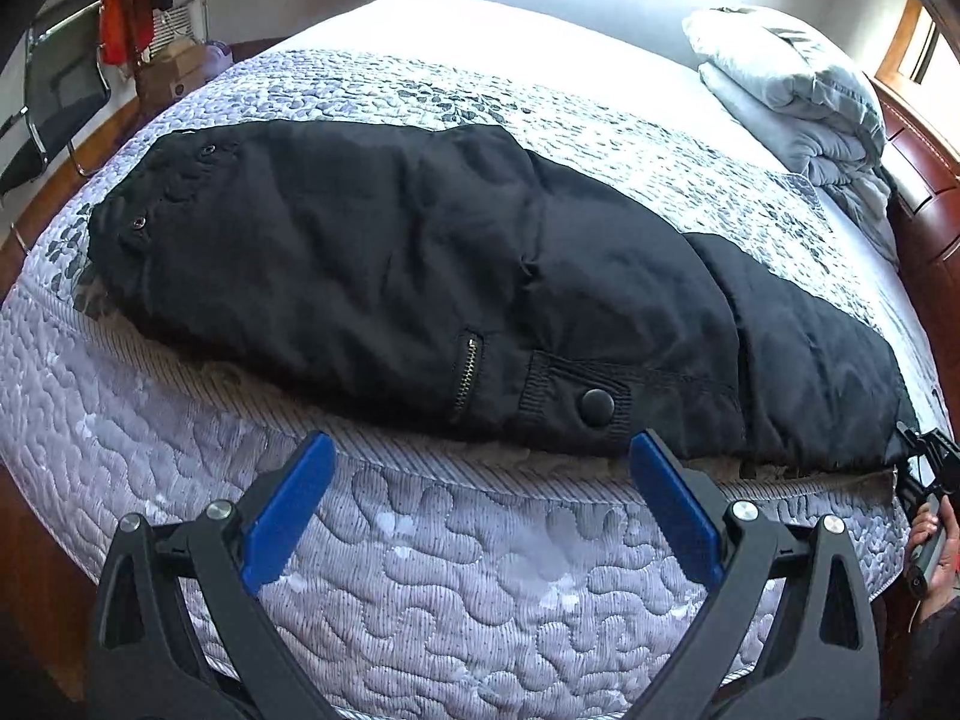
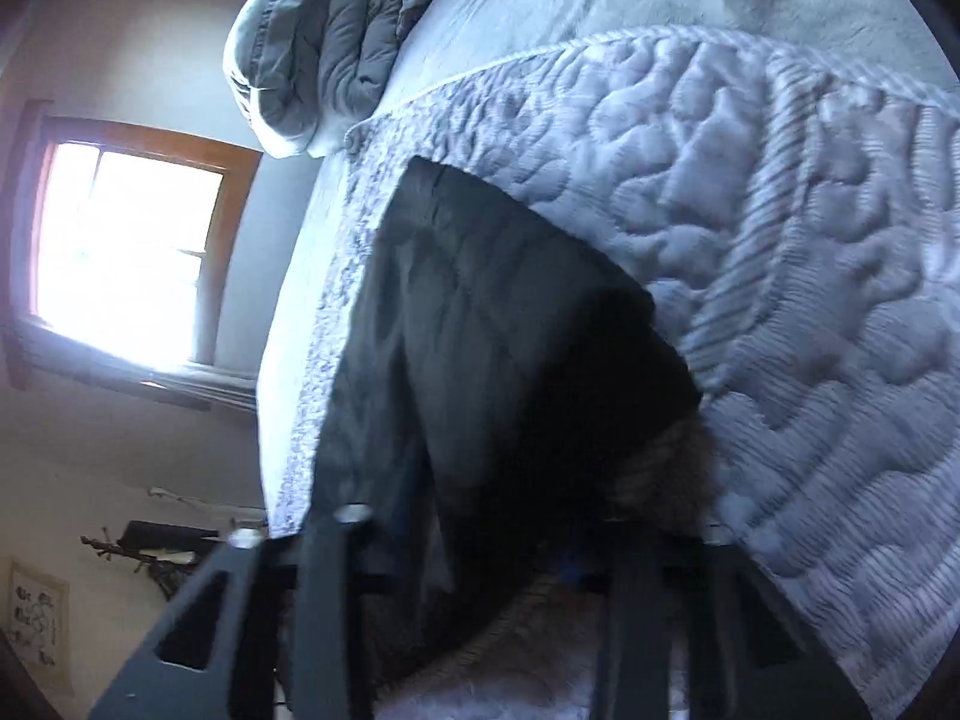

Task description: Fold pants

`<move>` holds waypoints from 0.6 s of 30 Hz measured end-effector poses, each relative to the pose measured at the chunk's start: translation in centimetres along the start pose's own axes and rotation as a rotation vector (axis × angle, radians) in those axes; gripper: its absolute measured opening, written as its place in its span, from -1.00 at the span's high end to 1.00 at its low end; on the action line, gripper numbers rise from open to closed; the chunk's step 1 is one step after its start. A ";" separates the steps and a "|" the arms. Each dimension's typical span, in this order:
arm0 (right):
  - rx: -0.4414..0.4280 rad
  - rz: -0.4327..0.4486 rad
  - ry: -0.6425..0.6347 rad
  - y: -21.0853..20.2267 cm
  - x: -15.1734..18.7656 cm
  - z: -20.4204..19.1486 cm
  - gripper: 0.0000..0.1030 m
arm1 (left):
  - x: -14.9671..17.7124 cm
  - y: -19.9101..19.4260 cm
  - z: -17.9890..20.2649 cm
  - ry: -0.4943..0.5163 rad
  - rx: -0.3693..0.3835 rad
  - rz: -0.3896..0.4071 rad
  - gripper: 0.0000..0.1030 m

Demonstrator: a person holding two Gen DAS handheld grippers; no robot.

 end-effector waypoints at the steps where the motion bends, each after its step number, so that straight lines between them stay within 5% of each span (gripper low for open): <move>1: -0.018 0.000 -0.003 -0.5 -0.1 -0.3 0.73 | 0.0 0.0 0.0 0.001 0.000 0.000 -0.91; 6: -0.047 0.021 -0.076 -2.6 0.1 -2.5 0.79 | 0.1 0.0 0.1 -0.010 0.011 -0.003 -0.91; 12: 0.054 0.018 -0.070 -2.5 0.4 -1.4 0.79 | 0.6 0.2 0.3 -0.023 0.044 -0.007 -0.91; 18: 0.092 0.071 -0.314 -3.8 2.7 -9.7 0.79 | 0.5 -1.0 -1.3 -0.050 0.045 0.032 -0.91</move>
Point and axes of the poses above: each gripper's, at about its wrist camera, not at the fingertips, and y roughly the way its jaws point, z to its right, x to its underside, the point moved 7 cm from there along y, roughly the way its jaws point, and after that the axes turned 9 degrees about y, right-handed, at the moved point
